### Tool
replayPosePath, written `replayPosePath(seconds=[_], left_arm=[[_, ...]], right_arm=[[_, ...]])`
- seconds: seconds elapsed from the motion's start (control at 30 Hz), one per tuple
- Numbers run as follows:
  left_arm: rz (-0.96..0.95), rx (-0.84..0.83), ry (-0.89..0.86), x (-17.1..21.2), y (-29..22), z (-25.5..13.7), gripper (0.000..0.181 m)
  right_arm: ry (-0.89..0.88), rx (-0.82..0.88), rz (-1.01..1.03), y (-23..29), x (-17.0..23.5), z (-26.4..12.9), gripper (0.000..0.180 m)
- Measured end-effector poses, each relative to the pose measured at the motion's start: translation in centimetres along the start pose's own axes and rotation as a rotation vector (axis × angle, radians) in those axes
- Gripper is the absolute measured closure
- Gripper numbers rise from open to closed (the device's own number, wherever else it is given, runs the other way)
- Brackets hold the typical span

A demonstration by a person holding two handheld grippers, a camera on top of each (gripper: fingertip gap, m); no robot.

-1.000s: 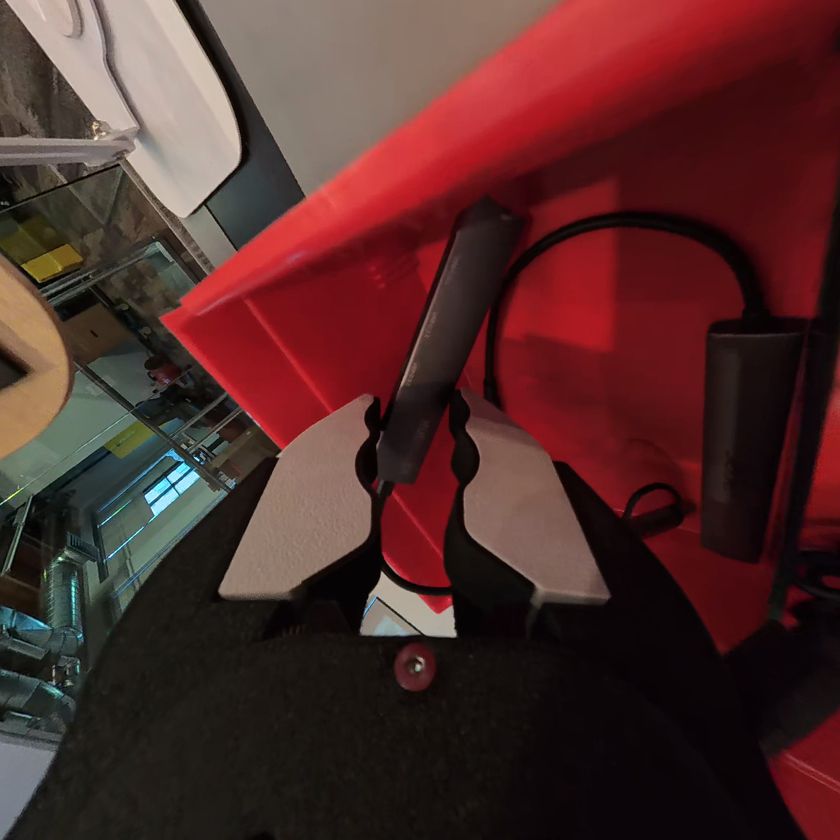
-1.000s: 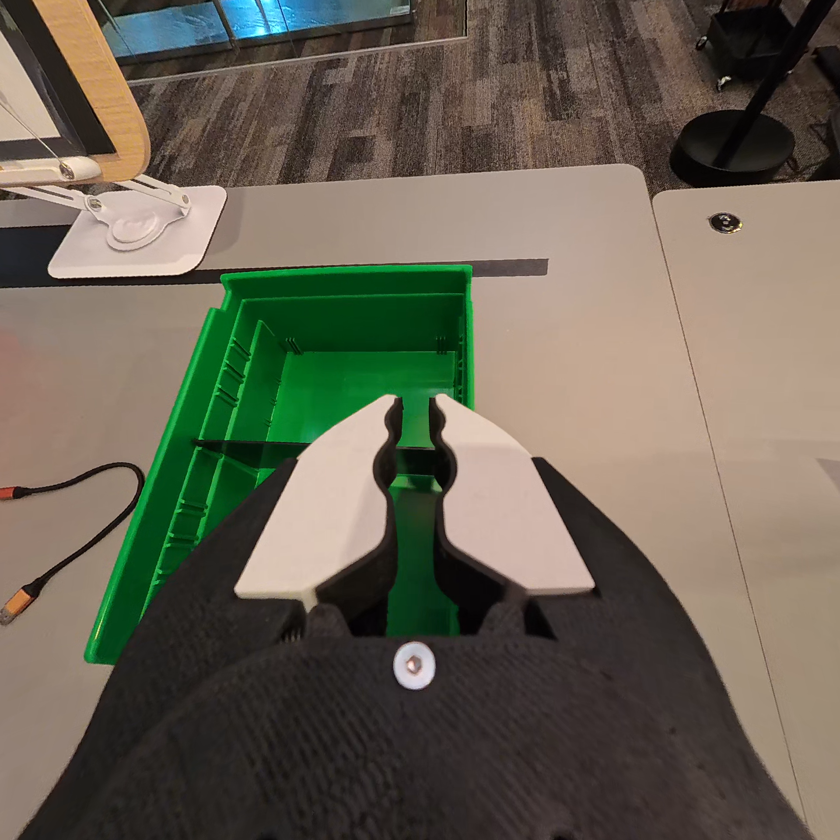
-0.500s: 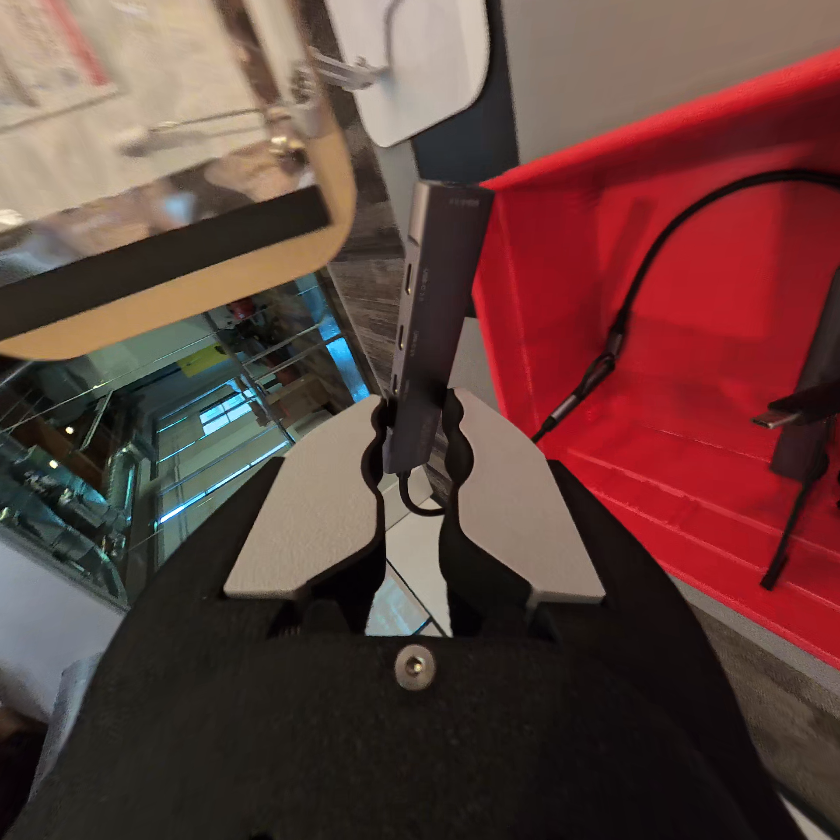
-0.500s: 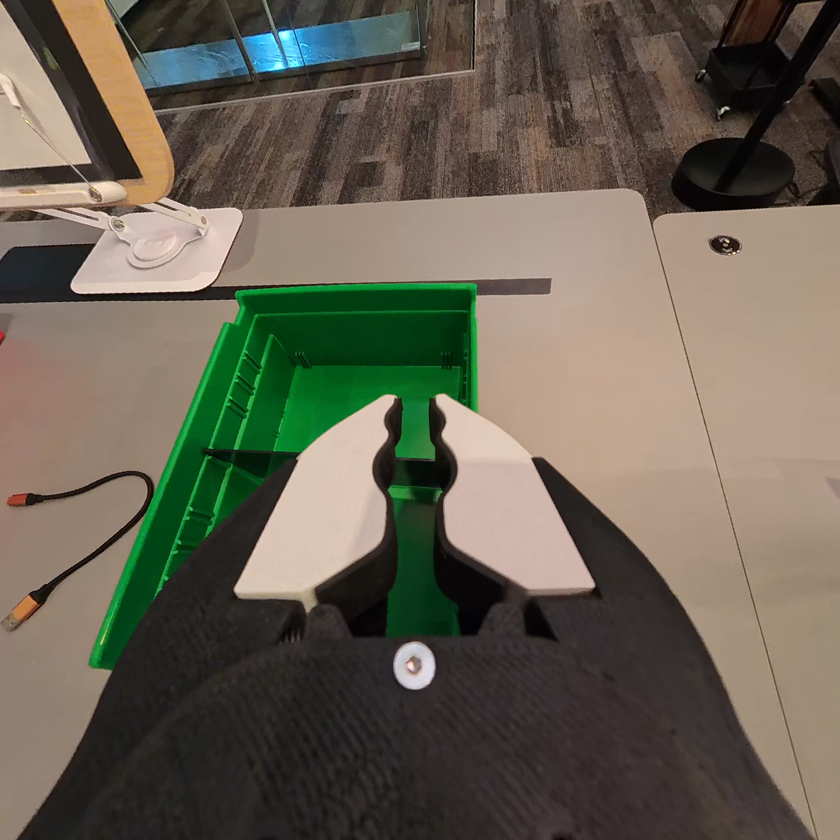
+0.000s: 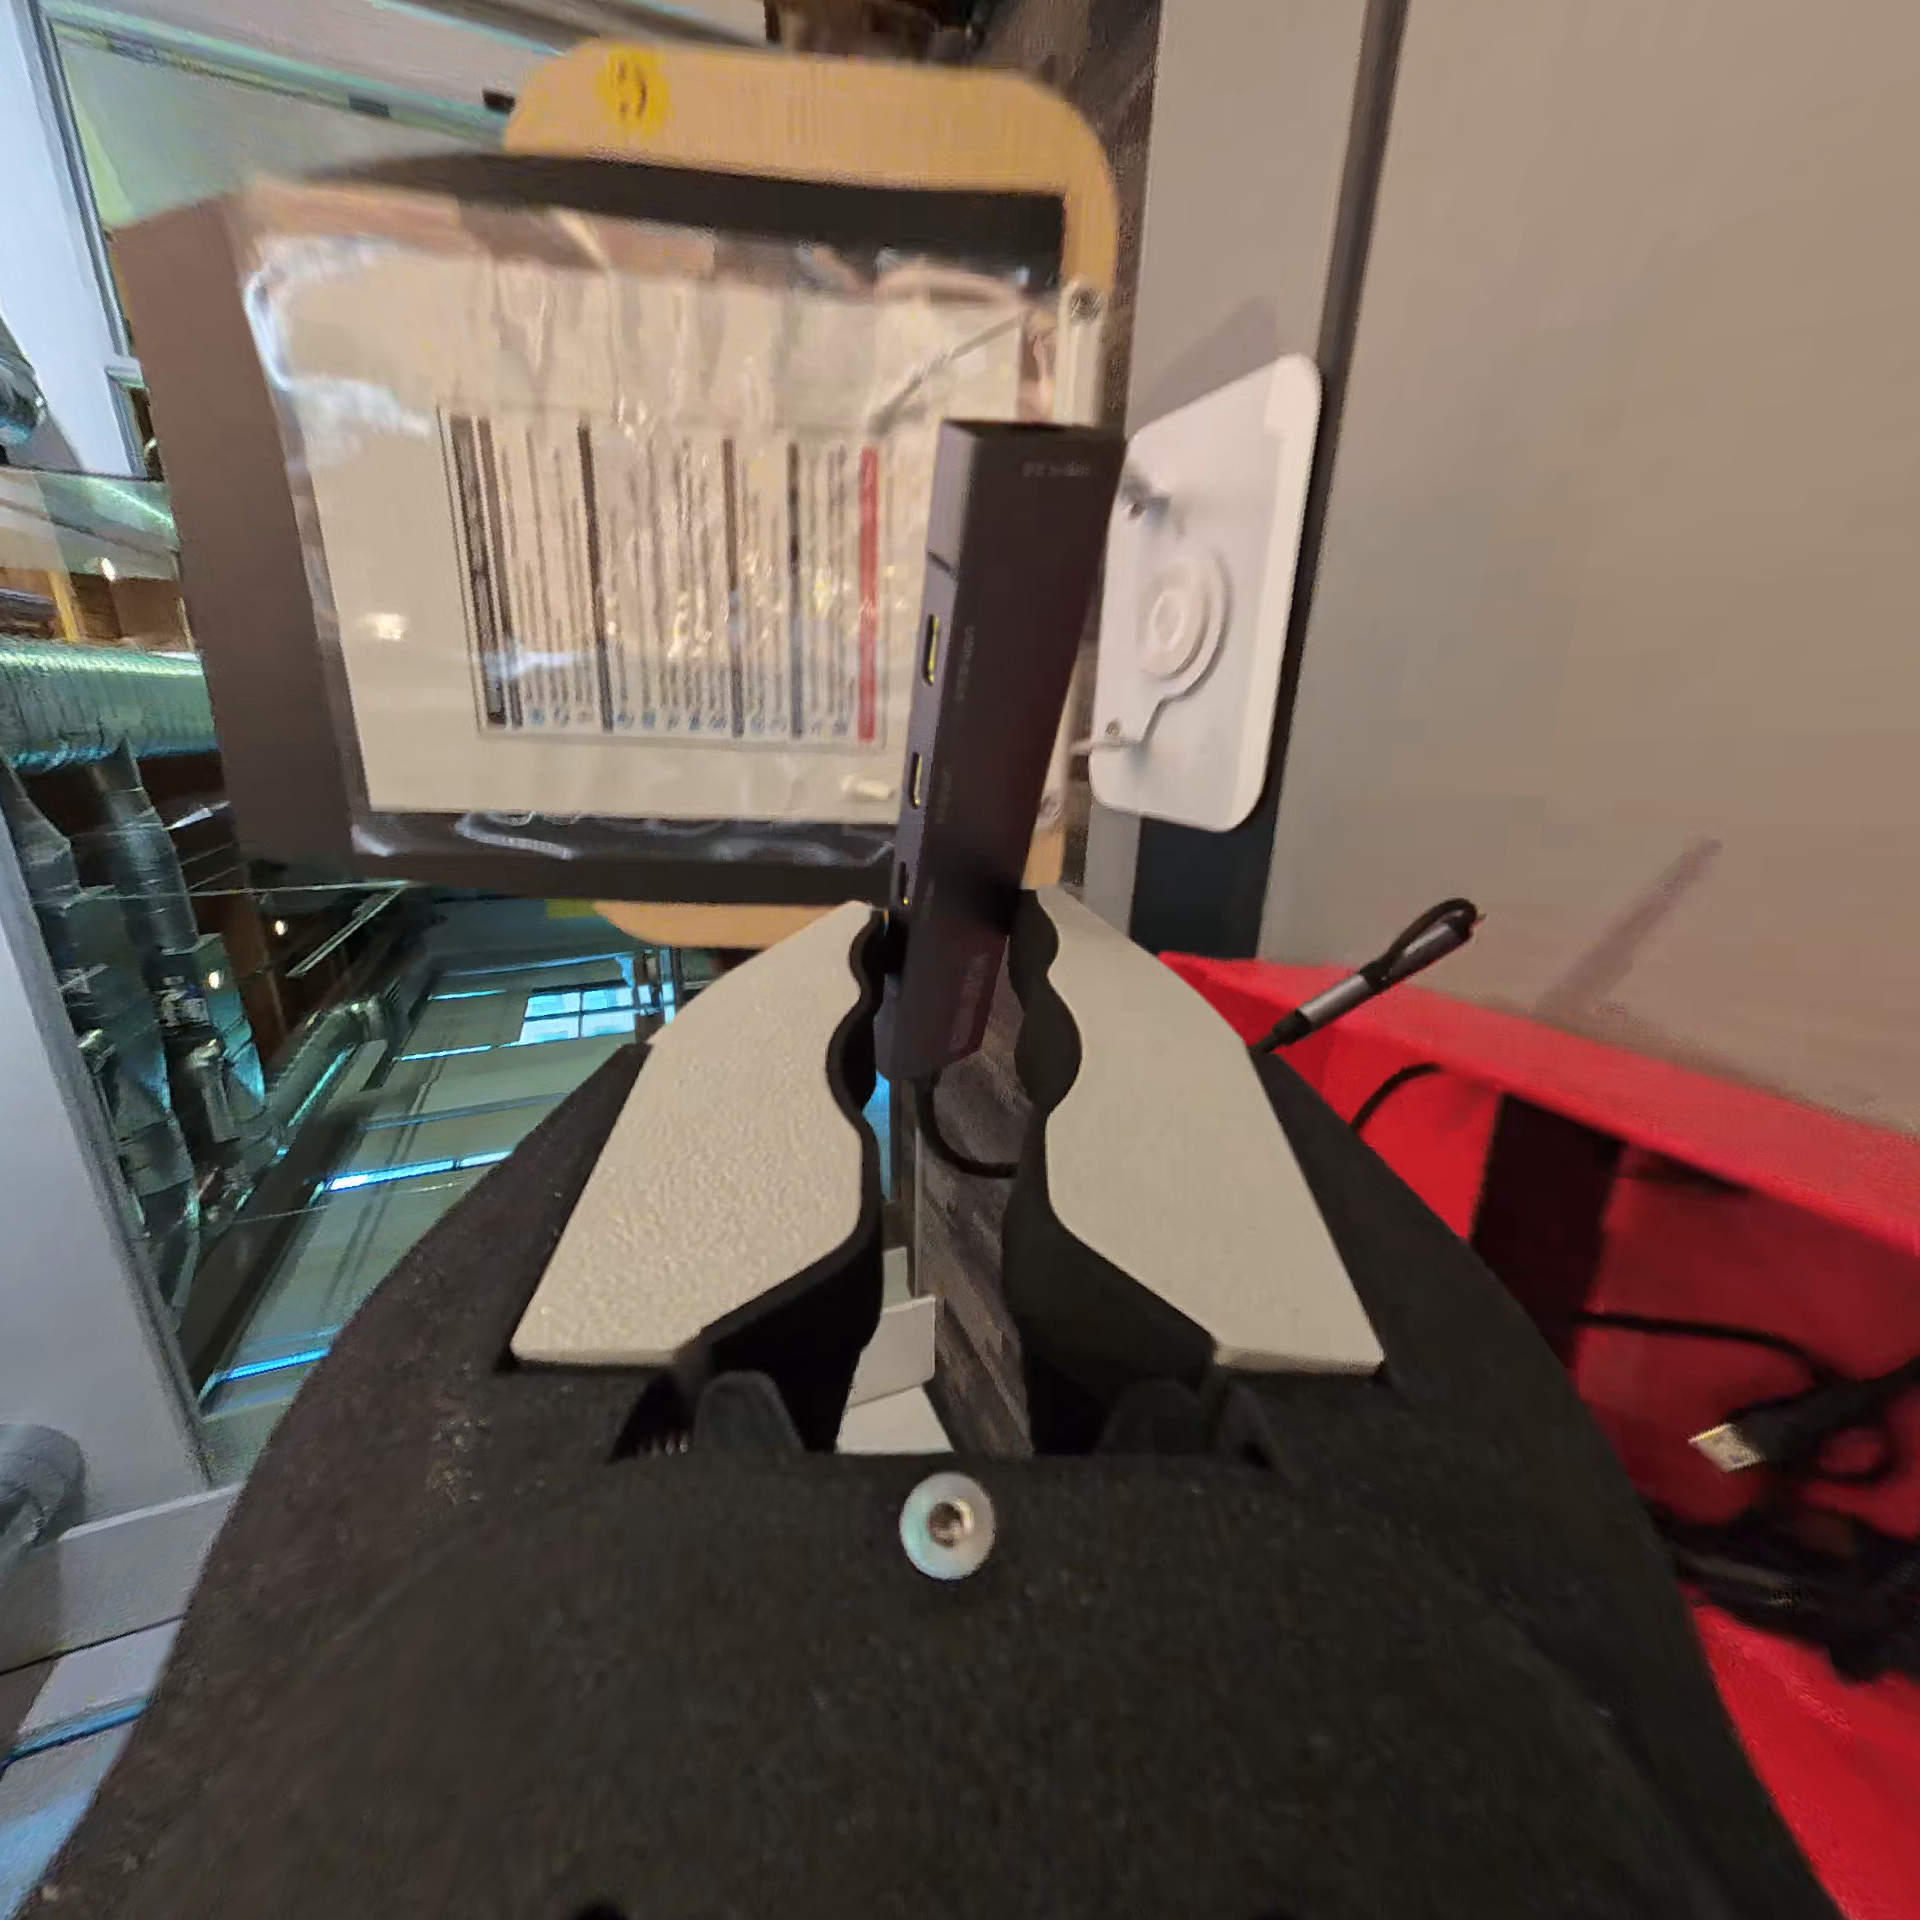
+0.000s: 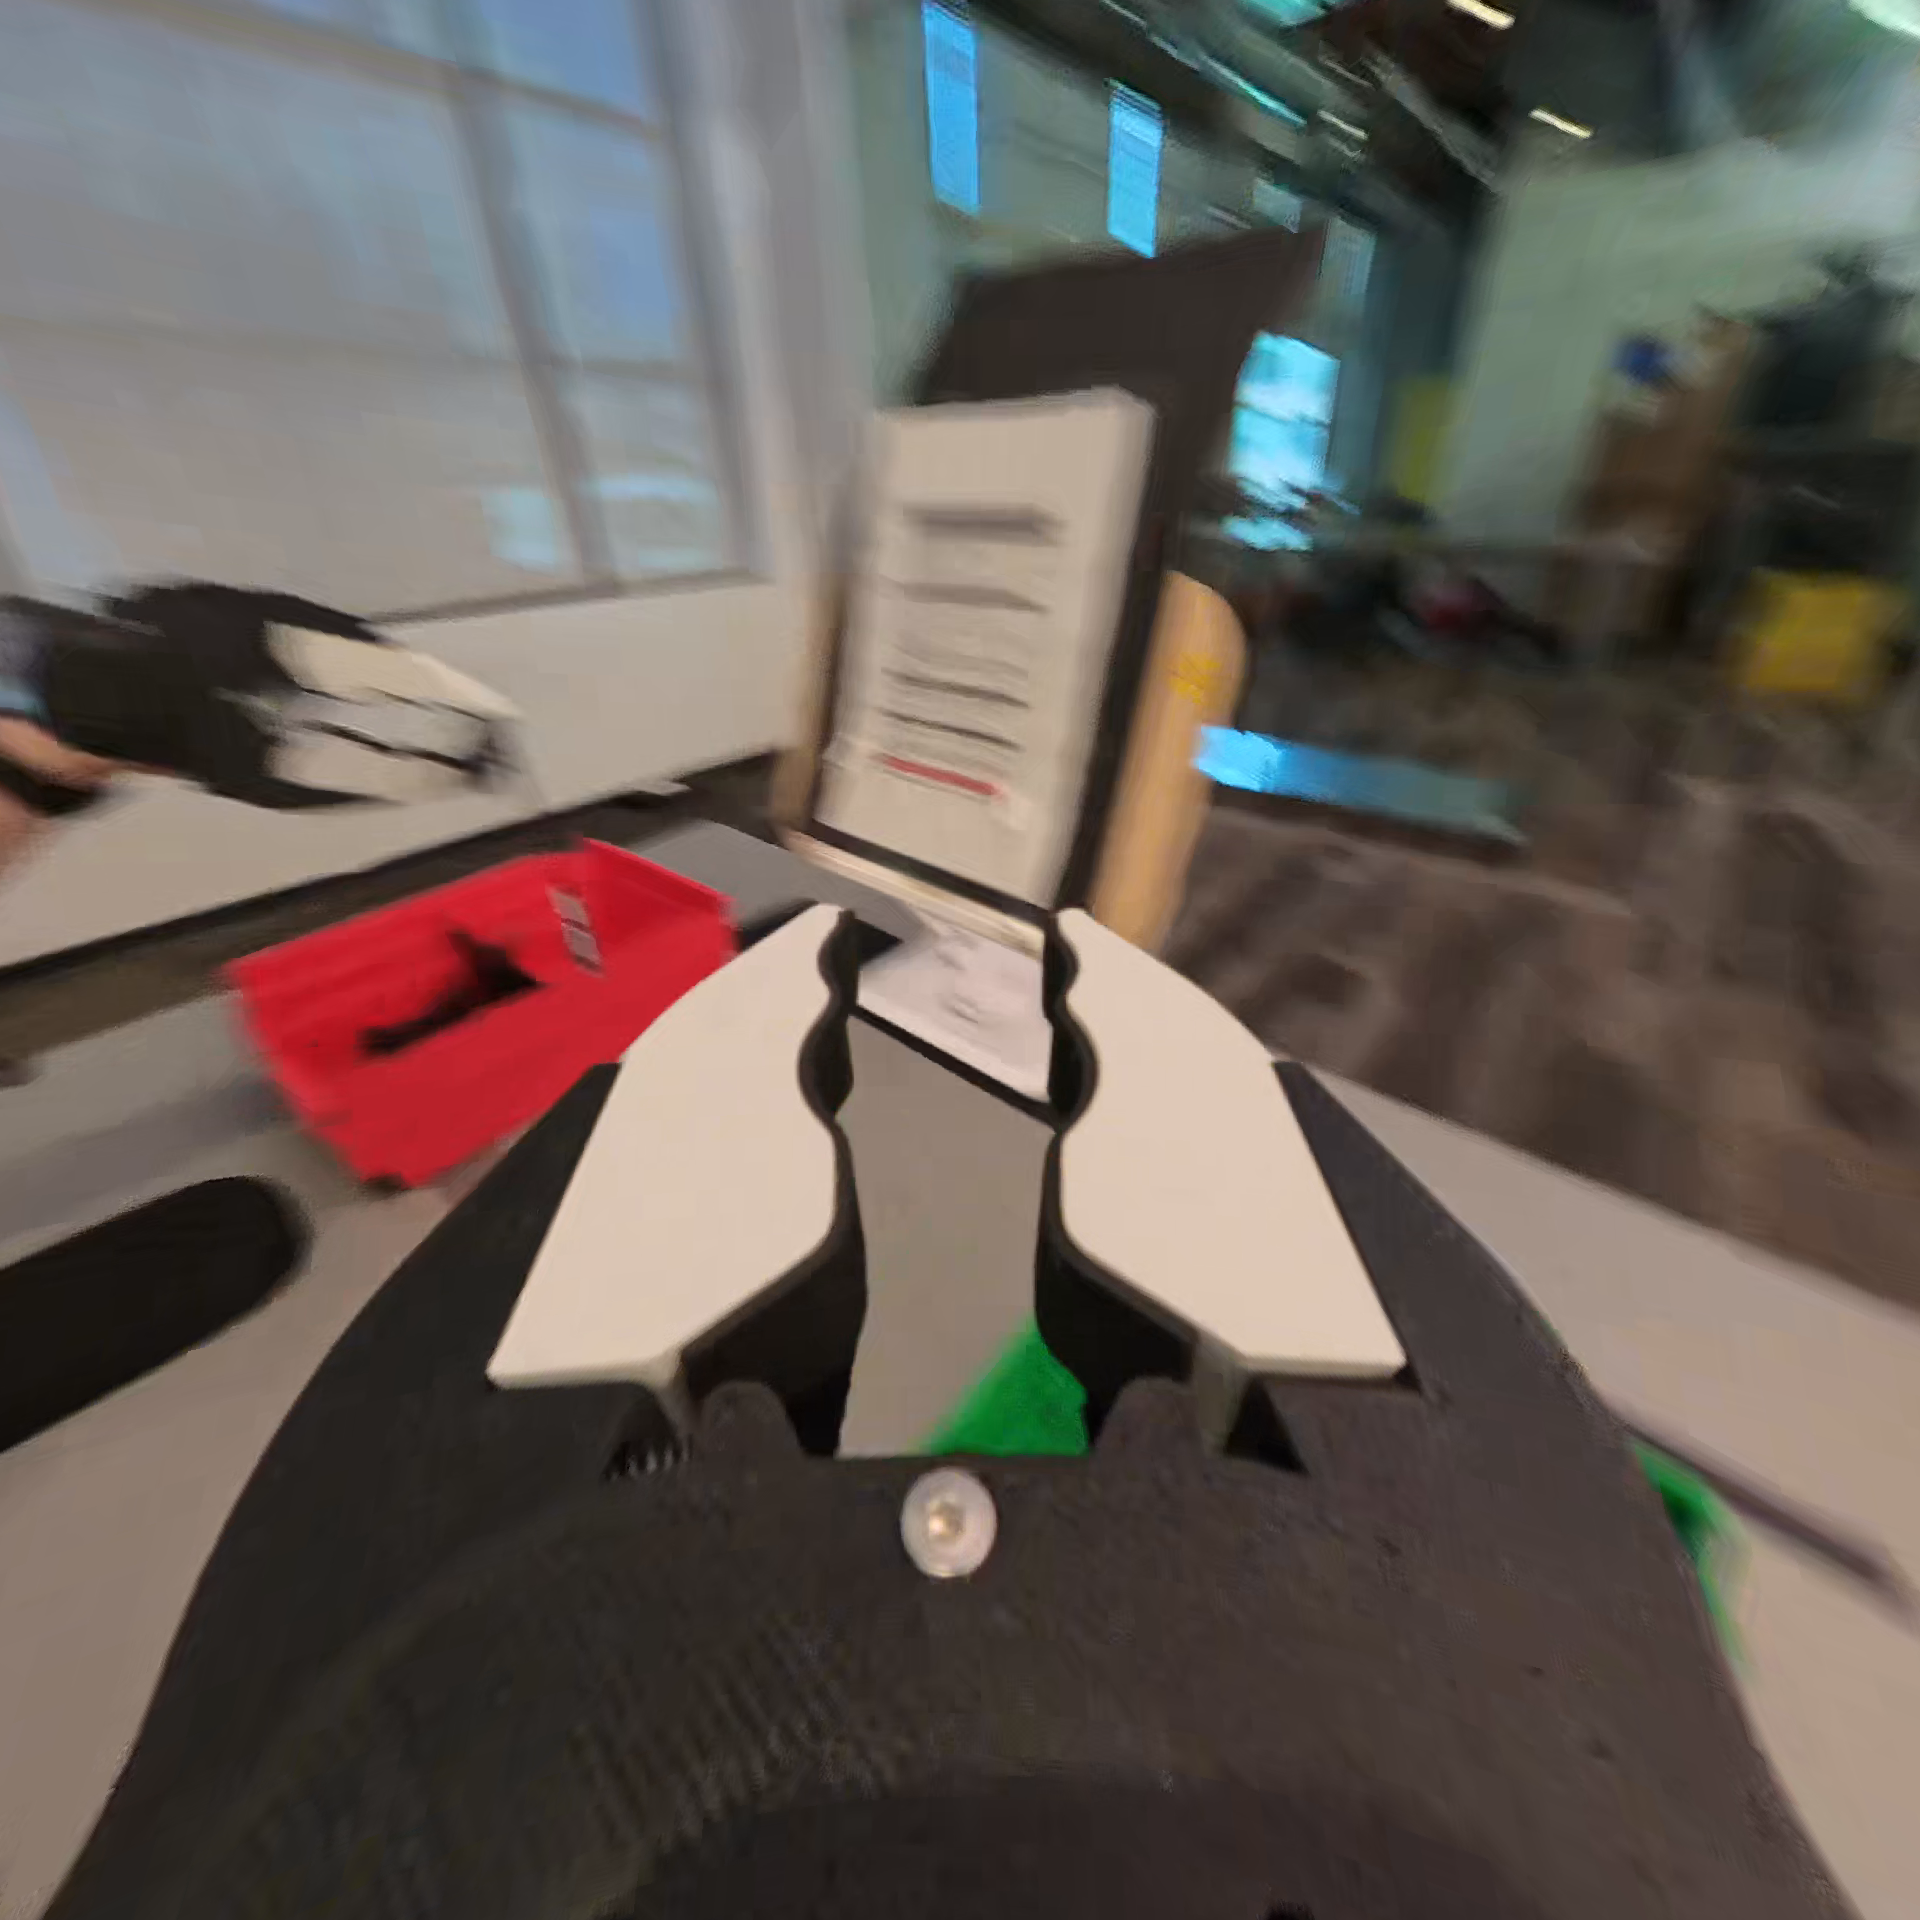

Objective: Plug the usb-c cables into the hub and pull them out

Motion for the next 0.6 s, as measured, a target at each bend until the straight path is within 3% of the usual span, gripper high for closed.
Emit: replayPosePath(seconds=[0.1,0.23,0.43,0.47,0.6], left_arm=[[0.005,-0.035,-0.015,-3.6,-2.1,-0.4,0.159],[-0.026,-0.047,-0.034,-6.8,-3.9,-0.3,0.159],[-0.092,-0.039,-0.048,-8.2,-4.4,-0.1,0.159],[-0.105,-0.024,-0.056,-8.2,-4.5,-0.1,0.159],[-0.139,-0.014,-0.114,-8.3,-4.7,-0.5,0.160]], right_arm=[[-0.006,-0.331,-0.060,7.0,-0.2,5.2,0.135],[0.193,-0.569,-0.096,13.6,3.8,11.8,0.129],[0.415,-0.509,-0.249,15.3,10.1,17.5,0.137],[0.403,-0.499,-0.265,15.3,10.3,17.9,0.148],[0.366,-0.493,-0.342,14.7,10.4,18.1,0.161]])
Point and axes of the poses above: each gripper's, where its closed fingertips meet, z out along the fingers, x out of its underside, y = z × x across the jaws, the point moved 6 cm from there along -z, back along the fingers, and after that the axes turned 8 degrees about z, right-handed, at the moved point
